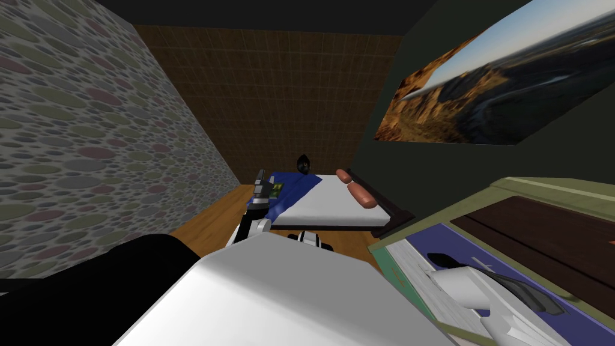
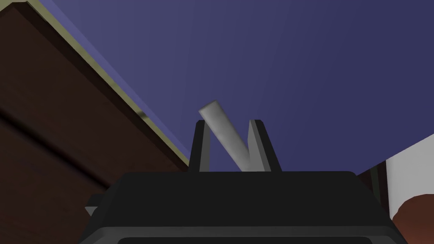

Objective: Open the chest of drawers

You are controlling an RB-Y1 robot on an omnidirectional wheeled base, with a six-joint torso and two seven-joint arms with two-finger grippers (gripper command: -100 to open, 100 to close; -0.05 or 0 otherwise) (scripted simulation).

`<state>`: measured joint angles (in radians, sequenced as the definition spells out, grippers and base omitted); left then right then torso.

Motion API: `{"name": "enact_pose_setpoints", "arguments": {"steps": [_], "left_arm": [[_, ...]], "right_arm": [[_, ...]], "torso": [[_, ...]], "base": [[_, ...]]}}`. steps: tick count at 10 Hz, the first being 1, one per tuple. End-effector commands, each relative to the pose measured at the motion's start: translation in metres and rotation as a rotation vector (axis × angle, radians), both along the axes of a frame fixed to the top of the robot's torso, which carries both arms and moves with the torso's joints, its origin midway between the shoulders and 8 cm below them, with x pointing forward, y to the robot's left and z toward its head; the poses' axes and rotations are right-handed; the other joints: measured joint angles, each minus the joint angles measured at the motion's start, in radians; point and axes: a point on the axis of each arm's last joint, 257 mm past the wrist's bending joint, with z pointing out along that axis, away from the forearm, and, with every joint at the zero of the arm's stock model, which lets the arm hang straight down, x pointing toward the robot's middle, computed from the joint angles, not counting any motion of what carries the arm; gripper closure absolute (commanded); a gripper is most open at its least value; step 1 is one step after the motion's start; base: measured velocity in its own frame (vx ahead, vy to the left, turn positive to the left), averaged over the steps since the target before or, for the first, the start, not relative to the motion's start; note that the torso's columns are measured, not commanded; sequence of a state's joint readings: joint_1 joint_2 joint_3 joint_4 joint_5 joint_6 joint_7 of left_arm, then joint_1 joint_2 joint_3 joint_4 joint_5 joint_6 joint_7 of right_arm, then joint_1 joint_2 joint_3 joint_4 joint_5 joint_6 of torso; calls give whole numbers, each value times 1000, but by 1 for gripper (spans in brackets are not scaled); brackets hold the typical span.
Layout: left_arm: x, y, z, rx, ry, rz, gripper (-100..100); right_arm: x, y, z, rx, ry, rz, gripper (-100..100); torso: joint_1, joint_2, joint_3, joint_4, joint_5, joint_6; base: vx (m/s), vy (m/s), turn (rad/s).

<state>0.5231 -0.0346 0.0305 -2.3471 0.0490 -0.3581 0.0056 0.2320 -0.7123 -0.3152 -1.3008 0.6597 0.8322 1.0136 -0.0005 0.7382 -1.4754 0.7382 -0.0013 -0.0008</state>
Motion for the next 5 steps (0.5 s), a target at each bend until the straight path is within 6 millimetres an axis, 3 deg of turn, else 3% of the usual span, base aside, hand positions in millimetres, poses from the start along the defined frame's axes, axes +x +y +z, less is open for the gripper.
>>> {"name": "enact_pose_setpoints", "arguments": {"steps": [1, 5], "left_arm": [[0, 0, 0, 0, 0, 0, 0], [0, 0, 0, 0, 0, 0, 0]], "right_arm": [[5, 3, 0, 3, -7, 8, 100], [7, 8, -1, 6, -5, 11, 100]], "torso": [[4, 0, 0, 0, -1, -1], [-4, -3, -2, 0, 2, -1]], "base": [[-38, 142, 0], [-30, 143, -3]]}}
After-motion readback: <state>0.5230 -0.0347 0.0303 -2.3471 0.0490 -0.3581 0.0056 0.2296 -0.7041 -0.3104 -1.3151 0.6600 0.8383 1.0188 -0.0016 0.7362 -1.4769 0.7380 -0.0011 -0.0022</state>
